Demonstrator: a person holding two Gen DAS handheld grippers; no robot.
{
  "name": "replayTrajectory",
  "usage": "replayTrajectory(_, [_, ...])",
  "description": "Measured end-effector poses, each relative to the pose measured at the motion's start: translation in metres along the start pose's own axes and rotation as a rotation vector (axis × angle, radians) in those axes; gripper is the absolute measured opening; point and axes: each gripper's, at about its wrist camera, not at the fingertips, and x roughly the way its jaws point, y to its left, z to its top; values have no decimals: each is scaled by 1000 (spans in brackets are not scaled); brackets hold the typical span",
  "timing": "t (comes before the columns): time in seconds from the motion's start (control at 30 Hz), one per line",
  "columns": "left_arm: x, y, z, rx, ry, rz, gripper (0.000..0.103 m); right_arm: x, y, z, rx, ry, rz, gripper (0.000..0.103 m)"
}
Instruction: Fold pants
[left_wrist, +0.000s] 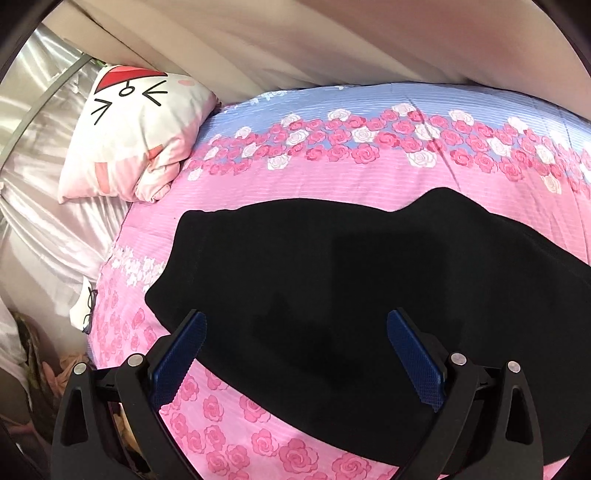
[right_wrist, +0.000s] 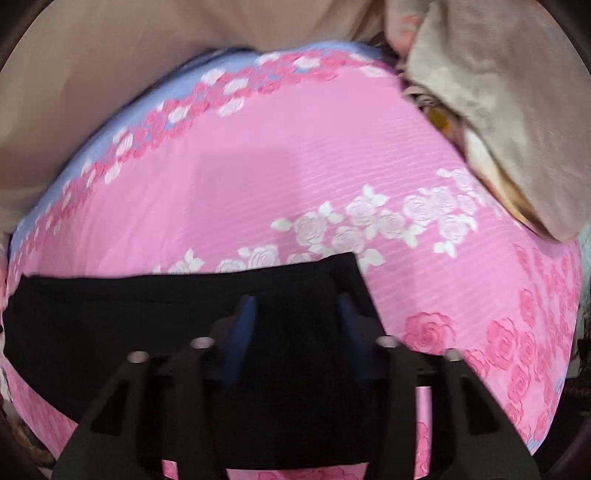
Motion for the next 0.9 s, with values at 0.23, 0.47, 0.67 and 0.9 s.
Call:
replayTrajectory(0.23, [-2,-19,-2,58,-12,17,97,-47,-11,15,15,-195,16,12])
replayTrajectory(0.47, [0,-41,1,108,-14,8,97,-46,-17,-2,87,-207,0,34])
replayTrajectory(0.67, [17,-51,1,113,32,-25,97,-10,-5,-36,12,-44,25,24])
replayTrajectory(0.9, [30,-81,34,153,-61,-28,97,-47,21,-23,39,-139,115,22])
